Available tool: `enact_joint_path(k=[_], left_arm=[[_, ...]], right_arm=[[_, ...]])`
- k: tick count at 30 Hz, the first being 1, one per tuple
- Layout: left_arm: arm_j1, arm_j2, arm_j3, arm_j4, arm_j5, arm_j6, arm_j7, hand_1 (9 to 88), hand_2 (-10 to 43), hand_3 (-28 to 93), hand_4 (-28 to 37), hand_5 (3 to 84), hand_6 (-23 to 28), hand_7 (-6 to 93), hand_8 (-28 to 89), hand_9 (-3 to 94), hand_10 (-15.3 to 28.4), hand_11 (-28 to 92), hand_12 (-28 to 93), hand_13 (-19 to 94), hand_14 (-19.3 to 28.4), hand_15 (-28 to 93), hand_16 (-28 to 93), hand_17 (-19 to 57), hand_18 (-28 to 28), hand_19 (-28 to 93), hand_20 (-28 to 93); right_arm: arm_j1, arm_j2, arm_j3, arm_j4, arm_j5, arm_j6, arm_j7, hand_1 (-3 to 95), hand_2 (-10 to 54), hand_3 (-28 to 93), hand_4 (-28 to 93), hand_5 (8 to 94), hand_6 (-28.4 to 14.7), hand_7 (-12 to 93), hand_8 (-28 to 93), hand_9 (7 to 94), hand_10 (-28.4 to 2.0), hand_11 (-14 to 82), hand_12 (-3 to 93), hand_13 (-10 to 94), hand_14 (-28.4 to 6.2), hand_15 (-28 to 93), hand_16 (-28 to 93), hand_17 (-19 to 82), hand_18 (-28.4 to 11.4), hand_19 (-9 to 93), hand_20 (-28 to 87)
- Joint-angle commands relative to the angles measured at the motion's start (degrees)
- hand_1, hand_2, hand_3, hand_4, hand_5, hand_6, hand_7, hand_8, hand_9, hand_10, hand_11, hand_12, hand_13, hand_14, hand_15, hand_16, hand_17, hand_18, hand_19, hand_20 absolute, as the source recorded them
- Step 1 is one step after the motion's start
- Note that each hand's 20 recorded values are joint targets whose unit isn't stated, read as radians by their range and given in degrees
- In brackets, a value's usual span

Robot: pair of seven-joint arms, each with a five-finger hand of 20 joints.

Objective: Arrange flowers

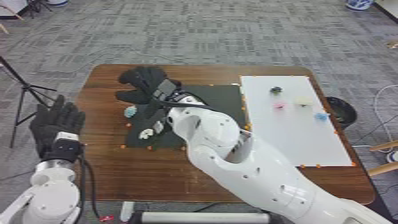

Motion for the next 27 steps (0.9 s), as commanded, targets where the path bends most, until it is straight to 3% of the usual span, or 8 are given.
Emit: enact_joint_path(k=[1,5,8,10,15,17,25,27], left_arm=[[-7.3,-0.18,-6.54,3.45,27.5,-2.77,-38.64,24.2,24.6,70,-28.2,29.4,9.7,7.9,-9,17.4,15.7,16,0,8,10.3,15,-9,-7.0,4.9,20,7],[-6.0,0.87,-10.62,0.19,35.2,-3.48,-43.59,29.0,22.2,68,-28.3,35.8,8.4,10.8,-10,25.6,16.7,21,2,13,12.1,21,-11,-6.2,6.9,27,6],[-6.9,1.21,-11.68,-0.36,41.05,-5.1,-48.64,33.0,20.2,67,-28.3,39.6,7.9,11.0,-10,28.4,16.7,22,2,15,12.8,23,-12,-5.8,7.8,31,5],[-6.7,1.66,-12.1,-0.43,39.34,-5.67,-48.61,34.8,18.5,67,-28.3,40.9,8.0,11.4,-10,30.6,17.5,24,2,17,14.1,27,-12,-5.7,8.8,34,5],[-6.6,1.47,-11.37,-1.15,41.43,-1.44,-51.21,37.2,15.6,68,-28.0,41.4,9.6,10.8,-10,28.8,18.0,26,4,18,16.7,38,-12,-4.8,12.7,45,5],[-6.0,1.6,-10.96,-1.98,40.18,1.6,-51.6,36.9,15.0,68,-27.5,40.7,10.6,10.6,-10,26.5,18.9,25,3,17,17.6,38,-13,-4.9,13.5,47,5],[-5.6,3.06,-8.88,-2.91,39.87,2.8,-51.51,31.6,13.9,69,-28.1,38.5,11.1,9.7,-9,23.3,21.1,23,3,9,21.8,30,-15,-7.2,16.4,45,3],[-6.1,3.38,-7.93,-2.72,38.48,3.36,-51.15,31.4,14.1,69,-28.1,38.3,11.1,9.6,-9,21.1,21.5,21,2,8,19.9,28,-15,-8.1,15.3,44,2]], right_arm=[[-2.2,3.5,0.8,-5.3,0.9,5.9,1.9,13.6,19.7,79,-19,51.4,-6.4,10,-10,49.7,-17.7,12.9,11.7,61,-16.5,80,27,28,-26.1,78,32],[-3.4,4.1,1.7,-5.8,1.0,7.1,2.5,13.9,19.4,78,-19,52.6,-6.4,10,-9,51.2,-18.0,13.0,12.0,61,-16.3,79,28,28,-26.4,78,32],[-4.4,4.9,2.1,-7.2,1.8,7.2,3.5,14.4,19.1,78,-19,53.0,-6.4,10,-9,51.6,-18.1,13.0,12.2,61,-16.4,79,28,29,-26.6,79,32],[-5.0,5.5,2.3,-8.2,1.8,7.6,3.8,14.7,19.0,78,-19,53.2,-6.4,11,-9,51.8,-18.2,13.0,12.3,61,-16.4,79,28,29,-26.5,79,32],[-6.2,7.0,2.6,-10.4,1.9,8.4,4.5,15.0,18.8,78,-18,53.5,-6.4,11,-10,52.1,-18.4,13.0,12.4,61,-16.5,79,28,29,-26.5,79,32],[-6.7,7.5,2.7,-11.4,2.0,8.6,4.7,15.0,18.8,78,-18,53.8,-6.3,11,-10,52.3,-18.5,12.9,12.5,61,-16.3,78,28,29,-26.4,79,32],[-8.8,10.0,3.3,-15.5,2.0,9.5,5.1,15.2,18.5,78,-18,54.2,-6.5,11,-10,52.6,-18.6,13.0,12.7,61,-16.1,77,27,28,-26.3,78,32],[-9.7,10.5,3.6,-16.6,2.0,9.3,5.3,15.3,18.5,78,-18,54.3,-6.5,11,-10,52.6,-18.7,13.0,12.7,61,-16.0,77,27,28,-26.3,78,32]])
